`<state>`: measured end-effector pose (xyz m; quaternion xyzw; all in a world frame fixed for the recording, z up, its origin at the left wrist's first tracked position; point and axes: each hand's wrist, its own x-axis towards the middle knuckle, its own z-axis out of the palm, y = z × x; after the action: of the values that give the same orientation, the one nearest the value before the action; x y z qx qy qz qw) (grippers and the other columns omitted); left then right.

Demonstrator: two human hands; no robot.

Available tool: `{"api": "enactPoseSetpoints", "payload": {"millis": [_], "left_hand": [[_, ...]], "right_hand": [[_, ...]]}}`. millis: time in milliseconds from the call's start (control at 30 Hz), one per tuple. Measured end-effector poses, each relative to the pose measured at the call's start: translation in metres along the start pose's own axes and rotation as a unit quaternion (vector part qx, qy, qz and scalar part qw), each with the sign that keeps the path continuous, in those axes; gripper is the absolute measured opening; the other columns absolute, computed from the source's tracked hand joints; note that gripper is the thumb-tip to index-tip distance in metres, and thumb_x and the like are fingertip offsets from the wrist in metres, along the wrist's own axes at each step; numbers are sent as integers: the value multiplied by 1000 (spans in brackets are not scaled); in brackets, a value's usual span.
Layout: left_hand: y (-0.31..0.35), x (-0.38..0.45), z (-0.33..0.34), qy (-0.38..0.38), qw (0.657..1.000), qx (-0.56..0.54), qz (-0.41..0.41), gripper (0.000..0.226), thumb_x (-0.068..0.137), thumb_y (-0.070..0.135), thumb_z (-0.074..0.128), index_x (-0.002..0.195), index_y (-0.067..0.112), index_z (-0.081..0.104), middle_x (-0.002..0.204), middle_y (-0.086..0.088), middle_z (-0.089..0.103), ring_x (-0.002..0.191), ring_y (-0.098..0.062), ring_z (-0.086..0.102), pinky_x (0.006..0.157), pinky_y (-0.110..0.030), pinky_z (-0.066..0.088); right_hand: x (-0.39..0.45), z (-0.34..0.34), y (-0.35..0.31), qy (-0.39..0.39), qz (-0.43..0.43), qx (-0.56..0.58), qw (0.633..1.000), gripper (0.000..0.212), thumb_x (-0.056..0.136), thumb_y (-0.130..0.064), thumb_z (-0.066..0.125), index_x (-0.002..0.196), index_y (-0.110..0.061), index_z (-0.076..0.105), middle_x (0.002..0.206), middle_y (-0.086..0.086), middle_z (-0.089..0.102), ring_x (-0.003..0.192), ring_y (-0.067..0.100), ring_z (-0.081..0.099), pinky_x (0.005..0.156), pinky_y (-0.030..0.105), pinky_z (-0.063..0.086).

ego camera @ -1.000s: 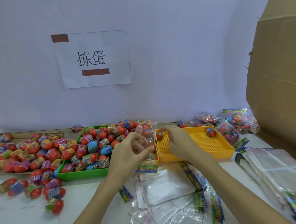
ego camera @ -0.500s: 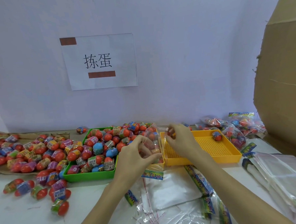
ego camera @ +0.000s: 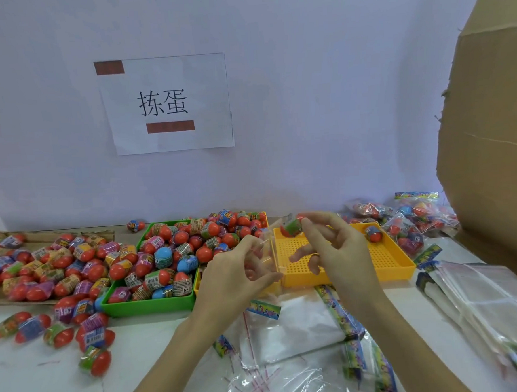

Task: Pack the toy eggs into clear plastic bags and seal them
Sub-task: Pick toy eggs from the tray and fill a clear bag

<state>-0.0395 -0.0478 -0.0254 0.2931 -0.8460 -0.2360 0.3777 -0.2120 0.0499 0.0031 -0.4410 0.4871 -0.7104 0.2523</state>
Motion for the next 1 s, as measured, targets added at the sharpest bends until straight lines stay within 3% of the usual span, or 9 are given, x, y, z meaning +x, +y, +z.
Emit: {"api": "enactPoseSetpoints", "payload": {"millis": [100, 200, 267, 500, 633, 700, 800, 900, 1000], "left_hand": [[2, -1, 2, 2, 1000, -2, 17, 45, 81, 57, 84, 109, 29, 62, 75, 20, 74, 67, -2, 67, 62, -13, 48], [4, -2, 3, 2, 1000, 3, 20, 47, 81, 60, 81, 113, 30, 63, 77, 19, 72, 67, -6, 67, 65, -34, 57], [5, -2, 3, 7, 1000, 1, 28, 52, 80, 67, 75, 116, 31, 63, 77, 17, 72, 68, -7, 67, 66, -39, 58], [13, -4, 6, 26, 998, -17, 48, 39, 87, 66, 74, 107, 34, 65, 76, 13, 68, 64, -14, 65, 60, -41, 54], [15, -3, 8, 11, 997, -70, 21, 36, 87, 45, 84, 115, 27, 69, 80, 9, 73, 62, -6, 67, 61, -29, 54], [17, -3, 9, 13, 995, -99, 2, 35, 86, 45, 83, 113, 28, 70, 82, 9, 73, 66, -8, 69, 64, -24, 54], [16, -2, 8, 13, 991, -132, -29, 23, 89, 40, 84, 107, 32, 72, 85, 10, 75, 80, -12, 72, 73, -33, 60], [16, -2, 8, -17, 987, -152, -48, 23, 85, 27, 79, 107, 27, 73, 93, 10, 77, 90, -11, 74, 83, -44, 63], [17, -3, 9, -35, 985, -156, -61, 24, 83, 19, 78, 107, 23, 74, 95, 7, 78, 93, -15, 76, 85, -49, 63]], "right_hand": [[-2, 3, 3, -19, -6, -48, 999, 15, 100, -29, 69, 111, -19, 69, 99, 0, 80, 59, 32, 75, 42, 23, 45], [-2, 2, 4, -30, -9, -69, 997, 15, 102, -27, 67, 112, -16, 68, 97, 1, 80, 56, 32, 74, 42, 25, 45], [-3, 0, 5, -37, -8, -84, 996, 15, 102, -28, 68, 111, -16, 69, 96, 1, 81, 55, 32, 74, 43, 27, 46], [-8, 1, 8, -75, -13, -124, 989, 8, 98, -31, 73, 102, -27, 78, 104, -4, 78, 61, 26, 76, 48, 22, 47], [-10, 3, 9, -80, -76, -195, 975, 26, 103, -40, 61, 105, -25, 83, 107, -8, 68, 61, 14, 69, 55, 21, 49], [-13, 3, 7, -85, -119, -225, 963, 32, 106, -44, 54, 114, -27, 80, 106, -12, 65, 61, 13, 65, 57, 25, 51], [-16, 4, 5, -110, -134, -215, 961, 22, 102, -37, 64, 123, -34, 71, 106, -14, 67, 49, 22, 61, 49, 40, 52], [-18, 5, 9, -144, -152, -259, 943, 8, 98, -35, 72, 104, -29, 71, 104, -15, 69, 50, 19, 61, 51, 26, 47], [-20, 6, 12, -161, -159, -287, 931, 15, 98, -43, 66, 99, -29, 72, 99, -18, 69, 52, 16, 61, 53, 18, 44]]}}
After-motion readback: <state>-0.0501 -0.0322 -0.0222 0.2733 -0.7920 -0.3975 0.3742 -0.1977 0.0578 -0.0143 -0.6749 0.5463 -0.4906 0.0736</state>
